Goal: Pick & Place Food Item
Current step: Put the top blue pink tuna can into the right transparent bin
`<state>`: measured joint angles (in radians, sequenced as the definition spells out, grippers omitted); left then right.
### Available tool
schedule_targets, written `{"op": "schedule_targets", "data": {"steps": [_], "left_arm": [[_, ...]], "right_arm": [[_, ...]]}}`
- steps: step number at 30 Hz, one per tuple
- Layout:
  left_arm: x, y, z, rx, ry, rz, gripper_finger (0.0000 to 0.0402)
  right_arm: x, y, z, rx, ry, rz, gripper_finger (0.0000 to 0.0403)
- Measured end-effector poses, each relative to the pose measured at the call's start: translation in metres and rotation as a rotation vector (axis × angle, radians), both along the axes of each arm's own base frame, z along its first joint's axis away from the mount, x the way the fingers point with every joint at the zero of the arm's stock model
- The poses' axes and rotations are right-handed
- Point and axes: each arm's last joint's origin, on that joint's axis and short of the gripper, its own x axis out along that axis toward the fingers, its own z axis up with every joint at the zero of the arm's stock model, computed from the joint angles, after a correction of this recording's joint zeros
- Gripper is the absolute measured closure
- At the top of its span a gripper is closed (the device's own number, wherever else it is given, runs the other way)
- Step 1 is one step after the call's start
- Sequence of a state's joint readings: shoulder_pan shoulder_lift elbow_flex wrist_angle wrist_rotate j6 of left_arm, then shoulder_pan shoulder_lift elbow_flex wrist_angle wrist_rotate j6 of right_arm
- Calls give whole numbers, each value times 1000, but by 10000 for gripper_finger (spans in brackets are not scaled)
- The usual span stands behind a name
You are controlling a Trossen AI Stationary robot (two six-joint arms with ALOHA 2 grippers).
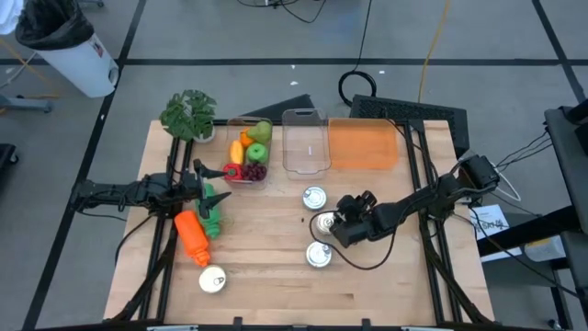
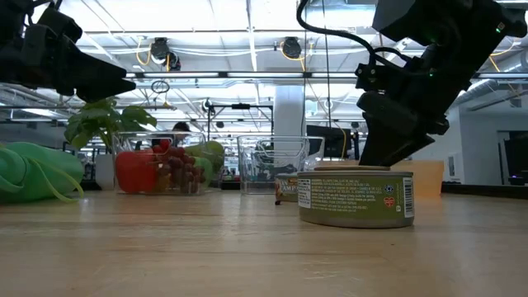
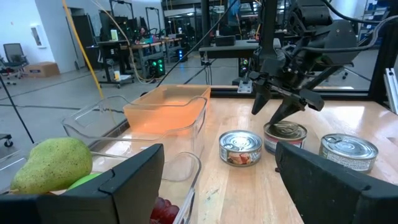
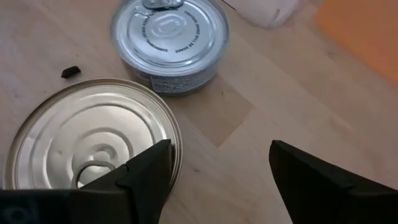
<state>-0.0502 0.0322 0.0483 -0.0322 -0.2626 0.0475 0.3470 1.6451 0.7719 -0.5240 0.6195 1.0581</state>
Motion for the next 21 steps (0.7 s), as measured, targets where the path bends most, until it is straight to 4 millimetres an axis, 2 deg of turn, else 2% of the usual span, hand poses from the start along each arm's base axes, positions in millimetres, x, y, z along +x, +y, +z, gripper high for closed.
{"op": "schedule_targets", "data": {"steps": [5,10,14,21], "left_arm": [[0,0,0,0,0,0,78],[0,0,0,0,0,0,78],[0,0,0,0,0,0,78],[0,0,0,0,0,0,78]], "right_arm": [[-2,0,1,46,13,-2,147],[-9,-2,22,132,-9,17,147],[-16,-11,38,178,4,34,147],[-23,-29,48,323,87,34,147]]}}
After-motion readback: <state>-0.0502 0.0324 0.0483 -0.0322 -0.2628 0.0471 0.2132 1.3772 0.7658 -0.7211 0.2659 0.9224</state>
